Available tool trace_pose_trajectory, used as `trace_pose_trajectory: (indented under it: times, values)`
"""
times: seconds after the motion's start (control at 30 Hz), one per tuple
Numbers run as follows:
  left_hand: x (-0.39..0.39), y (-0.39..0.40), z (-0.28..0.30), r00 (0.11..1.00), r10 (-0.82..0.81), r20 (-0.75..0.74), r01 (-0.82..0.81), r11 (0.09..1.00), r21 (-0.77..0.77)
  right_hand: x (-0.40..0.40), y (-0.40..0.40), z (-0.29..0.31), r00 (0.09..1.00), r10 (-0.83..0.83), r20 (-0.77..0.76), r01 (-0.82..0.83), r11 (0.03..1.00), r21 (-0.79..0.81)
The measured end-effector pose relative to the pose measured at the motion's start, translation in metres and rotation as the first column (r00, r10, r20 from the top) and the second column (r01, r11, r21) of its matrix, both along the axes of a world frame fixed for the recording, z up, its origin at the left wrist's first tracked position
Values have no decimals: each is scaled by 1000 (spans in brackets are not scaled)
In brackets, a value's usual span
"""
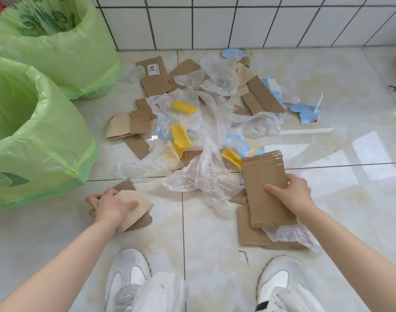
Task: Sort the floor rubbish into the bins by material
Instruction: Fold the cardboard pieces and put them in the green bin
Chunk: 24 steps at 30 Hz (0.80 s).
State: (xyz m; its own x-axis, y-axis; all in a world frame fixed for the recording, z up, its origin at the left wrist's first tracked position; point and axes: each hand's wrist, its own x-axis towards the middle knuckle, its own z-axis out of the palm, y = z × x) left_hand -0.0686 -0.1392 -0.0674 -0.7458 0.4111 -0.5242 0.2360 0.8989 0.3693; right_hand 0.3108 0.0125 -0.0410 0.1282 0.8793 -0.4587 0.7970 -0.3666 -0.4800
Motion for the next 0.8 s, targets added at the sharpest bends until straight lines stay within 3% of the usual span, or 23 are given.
trace_pose_trajectory:
  times: [0.2,0.3,0.57,0.8]
  values:
    - [-6,5,-6,1000,-17,14,17,1000,-18,-8,-1,-4,998,4,69,3,996,-92]
    - [-6,7,-3,999,-45,18,45,999,12,-12,-4,2,995,0,98,6,998,-60]
    - [1,-11,14,992,-55,109,34,982,184,-17,-15,36,986,-22,-162,36,996,83]
    - [-4,-11,47,977,29,211,-103,931,351,-49,-11,78,935,42,-353,27,982,188]
